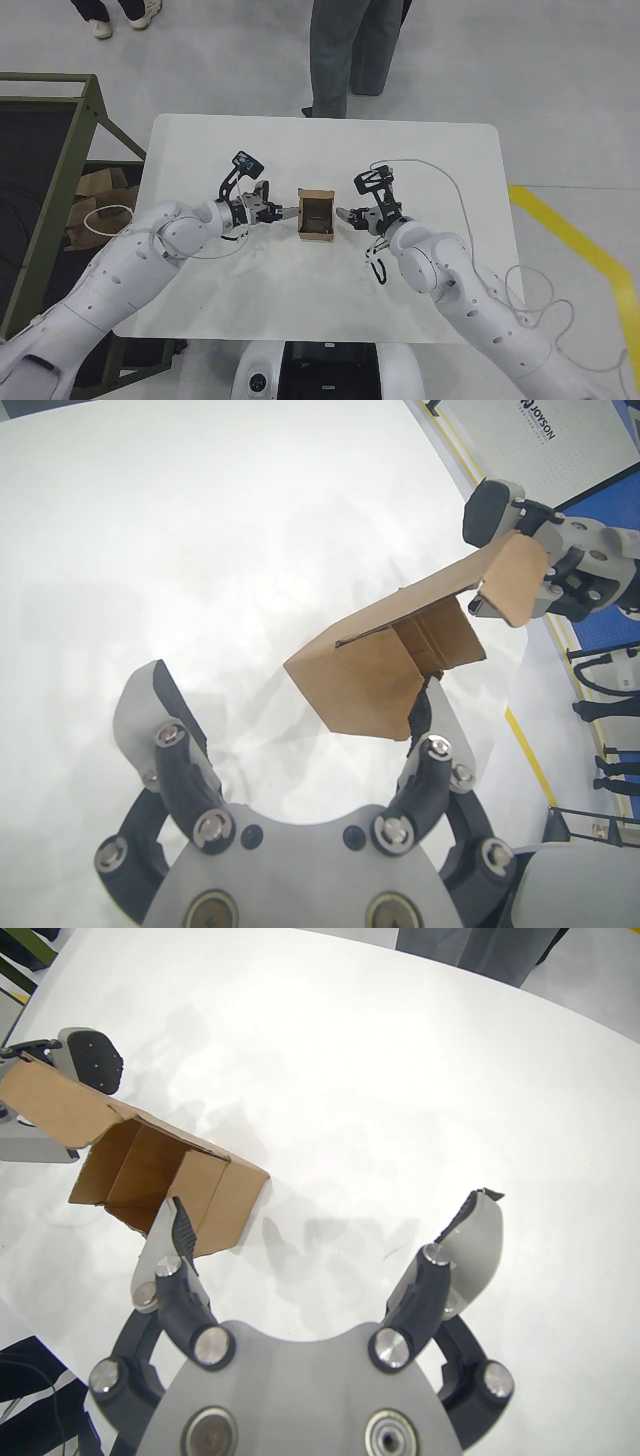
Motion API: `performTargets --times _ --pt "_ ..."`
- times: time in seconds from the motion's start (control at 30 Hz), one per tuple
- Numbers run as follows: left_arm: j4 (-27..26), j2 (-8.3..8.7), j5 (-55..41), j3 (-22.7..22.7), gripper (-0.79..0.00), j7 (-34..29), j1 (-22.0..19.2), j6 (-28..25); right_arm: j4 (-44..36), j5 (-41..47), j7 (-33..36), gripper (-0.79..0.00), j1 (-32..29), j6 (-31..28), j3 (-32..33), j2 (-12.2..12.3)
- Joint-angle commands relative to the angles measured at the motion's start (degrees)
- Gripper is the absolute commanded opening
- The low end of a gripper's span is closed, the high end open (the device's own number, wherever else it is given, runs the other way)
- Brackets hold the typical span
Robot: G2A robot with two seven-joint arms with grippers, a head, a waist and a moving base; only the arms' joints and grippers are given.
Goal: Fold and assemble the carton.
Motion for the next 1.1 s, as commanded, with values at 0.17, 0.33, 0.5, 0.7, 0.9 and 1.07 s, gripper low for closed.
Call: performTargets --times 0.17,0.33,0.5,0.7,0.9,1.07 --pt "1.17 -1.19 1.45 0.7 0.0 -0.93 -0.91 0.35 0.78 -0.75 0.83 0.0 0.77 -0.73 -0.77 -0.86" --pt "1.09 -1.88 2.71 0.89 0.0 -1.07 -0.91 1.22 1.2 -1.46 1.63 0.0 1.33 -1.68 -1.44 -1.47" --pt "0.71 -2.4 3.92 0.84 0.0 -1.71 -0.65 2.09 1.84 -1.91 2.21 0.0 1.91 -1.98 -2.11 -2.16" --pt "0.26 -2.93 4.92 0.63 0.0 -2.64 -0.11 3.05 2.56 -3.53 3.55 0.0 2.67 -1.79 -3.11 -2.97" --pt "0.36 -3.59 5.04 0.59 0.0 -3.61 0.07 3.79 3.46 -5.14 5.44 0.0 3.44 -1.61 -4.11 -3.8" --pt "0.49 -4.14 5.43 0.57 0.0 -4.5 0.04 4.18 4.01 -5.82 6.07 0.0 3.82 -1.64 -4.57 -4.47"
